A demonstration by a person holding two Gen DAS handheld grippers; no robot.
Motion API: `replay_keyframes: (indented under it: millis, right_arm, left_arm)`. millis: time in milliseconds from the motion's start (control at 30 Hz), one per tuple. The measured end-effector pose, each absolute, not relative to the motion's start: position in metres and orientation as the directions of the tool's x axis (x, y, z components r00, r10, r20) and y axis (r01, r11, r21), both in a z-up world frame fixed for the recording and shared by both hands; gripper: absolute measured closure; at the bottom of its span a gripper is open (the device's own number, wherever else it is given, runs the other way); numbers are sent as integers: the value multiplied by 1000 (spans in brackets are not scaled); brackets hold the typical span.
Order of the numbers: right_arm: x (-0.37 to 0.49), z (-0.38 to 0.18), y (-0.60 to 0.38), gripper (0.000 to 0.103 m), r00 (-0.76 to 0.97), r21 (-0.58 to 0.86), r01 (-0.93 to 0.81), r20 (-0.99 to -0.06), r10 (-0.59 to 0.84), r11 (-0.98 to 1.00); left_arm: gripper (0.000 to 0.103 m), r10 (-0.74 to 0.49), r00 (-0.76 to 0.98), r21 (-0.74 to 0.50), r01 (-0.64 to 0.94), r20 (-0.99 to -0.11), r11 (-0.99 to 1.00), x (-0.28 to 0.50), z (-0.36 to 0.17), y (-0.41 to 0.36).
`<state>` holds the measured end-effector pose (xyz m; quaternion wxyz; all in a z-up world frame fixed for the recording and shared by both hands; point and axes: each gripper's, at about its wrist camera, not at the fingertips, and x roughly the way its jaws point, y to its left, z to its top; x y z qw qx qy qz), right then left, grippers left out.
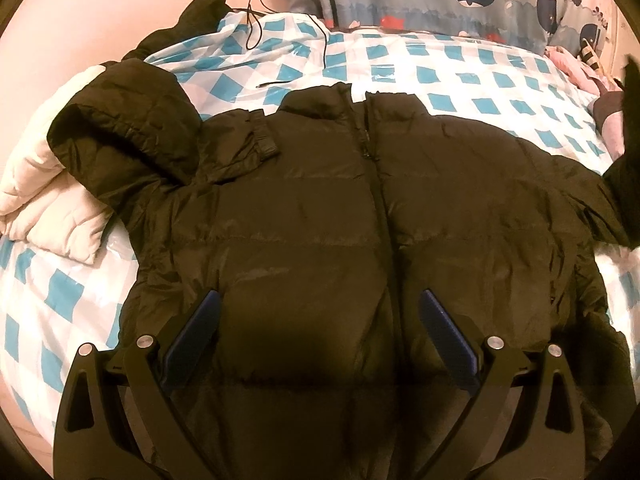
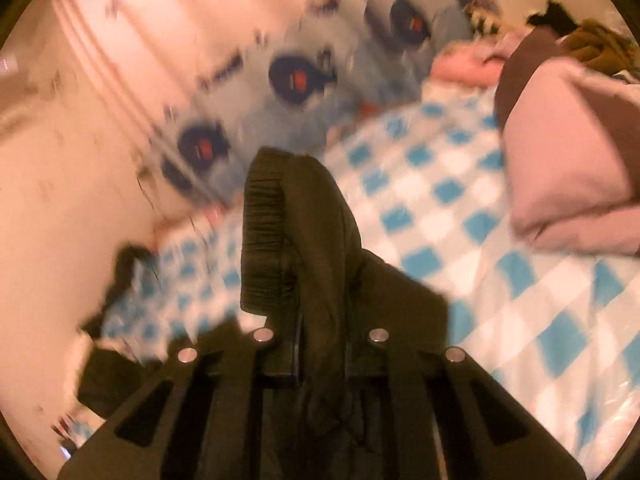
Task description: Fold large clothes
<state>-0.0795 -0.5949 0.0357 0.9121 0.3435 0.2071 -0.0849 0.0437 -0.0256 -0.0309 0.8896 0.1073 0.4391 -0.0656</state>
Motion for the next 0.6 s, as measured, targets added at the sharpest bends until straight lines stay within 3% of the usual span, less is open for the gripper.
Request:
replay_keyframes:
  millis: [167,367,467,533,600]
  right_arm:
    - [-116,90,-665,88,929,636,308,-360,-81,708]
    - [-124,143,-730,90,949,657,308,-265,-171,689]
    - [-130,139,-768,90,922,683,386,-297,-247,620]
    - [-128,124,-772,88,914,686,401,-343,-216,607]
    - [-103,86,-741,49,885,652,369,-465,-36,662]
  left_arm:
    - [8,-57,601,102,227,-797,968,36,-26,-33]
    - [8,-167,553,-34,242,-816,970,31,-26,-50]
    - [8,-178,538,-42,256,-824,966,31,-33,-63]
    - [8,-160,531,-20,259,-832,966,33,-39,-70]
    - [8,-161,526,-20,265,-835,964,34,-41,-74]
